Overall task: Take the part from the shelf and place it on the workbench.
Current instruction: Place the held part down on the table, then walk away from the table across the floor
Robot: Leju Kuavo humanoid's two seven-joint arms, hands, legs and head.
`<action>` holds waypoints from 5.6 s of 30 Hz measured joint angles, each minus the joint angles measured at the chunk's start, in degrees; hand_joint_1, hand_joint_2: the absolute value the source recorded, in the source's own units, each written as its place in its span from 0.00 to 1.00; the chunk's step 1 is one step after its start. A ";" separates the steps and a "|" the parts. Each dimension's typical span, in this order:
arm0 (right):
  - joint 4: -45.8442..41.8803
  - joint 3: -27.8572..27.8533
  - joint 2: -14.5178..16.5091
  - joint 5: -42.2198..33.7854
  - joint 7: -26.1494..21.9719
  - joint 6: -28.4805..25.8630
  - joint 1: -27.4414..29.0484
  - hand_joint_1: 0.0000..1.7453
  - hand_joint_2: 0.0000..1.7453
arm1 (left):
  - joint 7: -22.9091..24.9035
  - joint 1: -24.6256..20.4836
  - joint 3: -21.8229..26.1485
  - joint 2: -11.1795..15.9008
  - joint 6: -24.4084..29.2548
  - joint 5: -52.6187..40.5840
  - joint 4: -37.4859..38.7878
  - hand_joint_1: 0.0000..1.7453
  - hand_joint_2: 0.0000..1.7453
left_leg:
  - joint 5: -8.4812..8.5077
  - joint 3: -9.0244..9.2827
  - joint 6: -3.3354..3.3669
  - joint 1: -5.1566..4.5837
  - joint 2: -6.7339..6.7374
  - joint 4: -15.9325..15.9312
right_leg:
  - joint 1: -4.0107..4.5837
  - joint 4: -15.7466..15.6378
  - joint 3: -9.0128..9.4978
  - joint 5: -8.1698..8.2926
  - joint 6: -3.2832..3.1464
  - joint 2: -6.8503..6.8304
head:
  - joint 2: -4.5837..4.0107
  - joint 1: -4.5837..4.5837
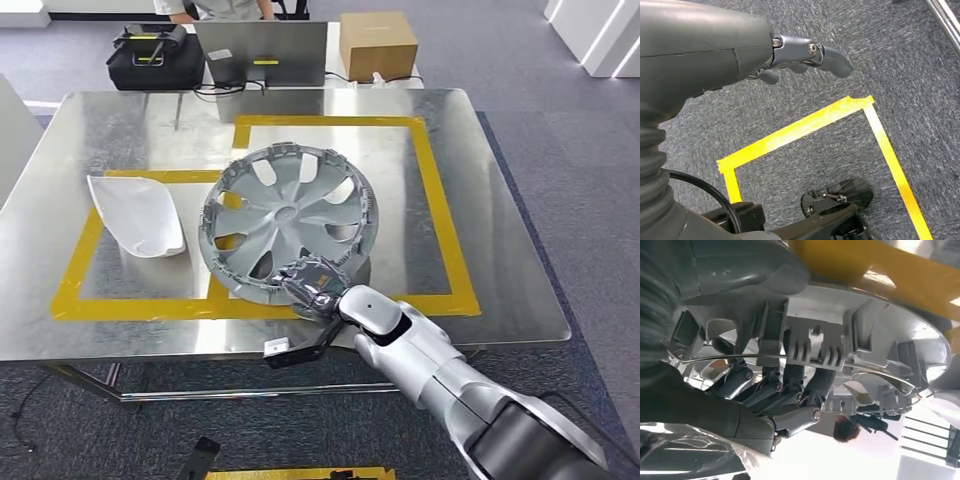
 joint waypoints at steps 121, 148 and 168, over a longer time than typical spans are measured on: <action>24.20 -71.00 6.22 -39.64 18.25 7.49 39.45 0.00 0.00 | -6.46 3.20 15.72 -0.35 4.31 -0.92 0.00 0.00 0.00 | -0.39 4.09 0.60 -0.68 0.97 -3.14 | 0.10 -2.69 4.43 -2.77 0.56 -0.18 | 0.00 0.03; 24.26 -70.38 7.18 -38.01 19.84 13.92 38.22 0.00 0.00 | -1.77 3.12 12.83 -0.74 3.50 -6.61 0.00 0.00 0.00 | -0.29 2.96 -0.40 -0.22 1.57 -1.65 | 0.05 -15.97 14.73 -0.17 -0.10 -3.75 | 0.00 -0.44; 24.28 -70.38 7.35 -37.21 19.60 14.91 38.77 0.00 0.00 | -1.39 3.02 12.67 -0.99 3.39 -7.23 0.00 0.00 0.00 | -6.23 -6.06 -3.32 0.17 -0.25 14.88 | -0.32 -18.82 15.14 3.17 -2.35 -2.24 | 0.00 -1.02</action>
